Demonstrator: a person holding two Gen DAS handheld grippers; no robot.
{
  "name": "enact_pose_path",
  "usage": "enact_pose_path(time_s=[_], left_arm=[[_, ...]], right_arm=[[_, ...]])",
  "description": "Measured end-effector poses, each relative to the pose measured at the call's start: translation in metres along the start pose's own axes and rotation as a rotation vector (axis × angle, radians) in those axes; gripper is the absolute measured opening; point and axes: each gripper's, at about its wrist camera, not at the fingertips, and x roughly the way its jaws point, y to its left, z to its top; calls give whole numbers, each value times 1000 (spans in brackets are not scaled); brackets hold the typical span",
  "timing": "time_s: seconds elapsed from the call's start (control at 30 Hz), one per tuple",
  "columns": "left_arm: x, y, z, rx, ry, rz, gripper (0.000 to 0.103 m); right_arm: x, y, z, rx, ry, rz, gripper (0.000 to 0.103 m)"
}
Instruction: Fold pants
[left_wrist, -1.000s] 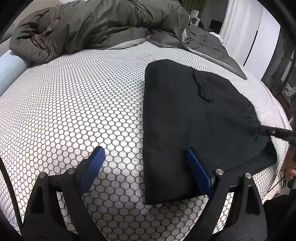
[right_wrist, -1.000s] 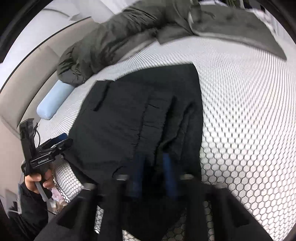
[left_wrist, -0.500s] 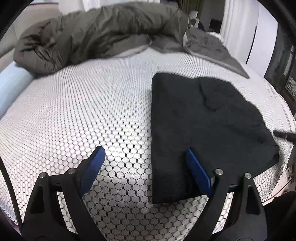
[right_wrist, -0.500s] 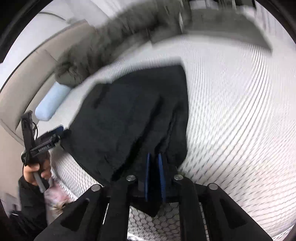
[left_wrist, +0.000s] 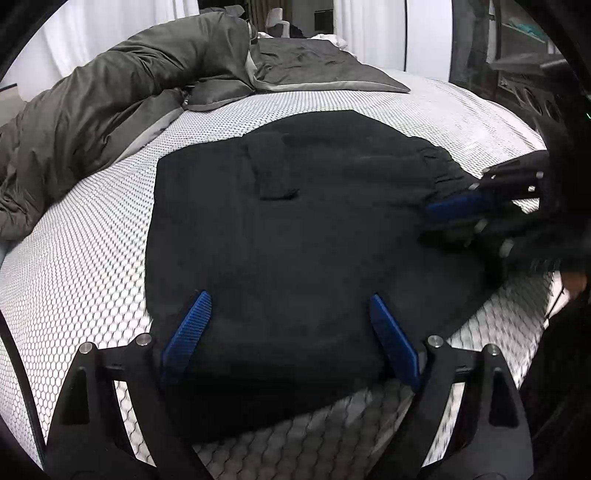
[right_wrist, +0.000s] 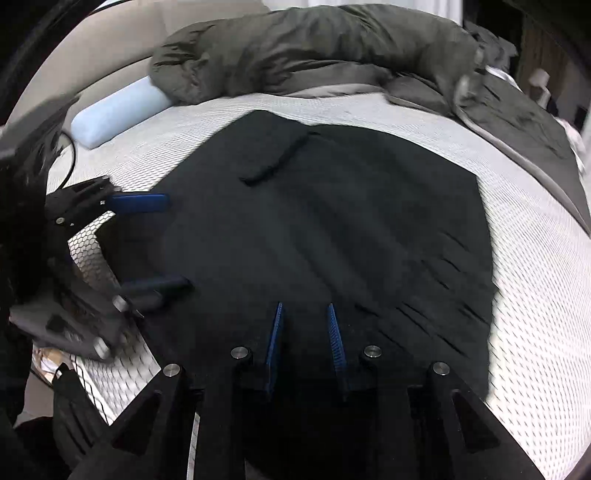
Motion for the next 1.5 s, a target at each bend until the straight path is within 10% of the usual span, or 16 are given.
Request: enact_pose_path(time_s=[0.23,0.37,0.53,0.6,0.73,0.97,1.13,1.33,1.5], left_arm=[[-29,27,-14,-114,-23,3,88],[-38,67,-29,-311,-32,-9,88],[-22,87,-45,-470,-7,-72,84],[-20,79,-43,-453,-12,-87,68],[-12,62,-26,-430,6,-56,67],[-12,40,-1,-392,44,-14,72],[-37,41,18,-340,-23,43,73],[10,24,64,-211,19,14,71],[30,27,69,-142,76,60,72]], right_arm=[[-52,-39,-27,75,-79,91,28],[-73,-79,-26,249,-172,149,83],[-47,-103,-30,359,-84,159,83],[-27,-105,-30,374,-35,188,60],[-17,-122,-17,401,-58,199,46],[-33,-134,6,401,-163,-142,54],[-53,-95,23,275,-255,-21,54],[9,-57,58,234,-97,127,54],[28,-57,58,143,-19,-38,47]])
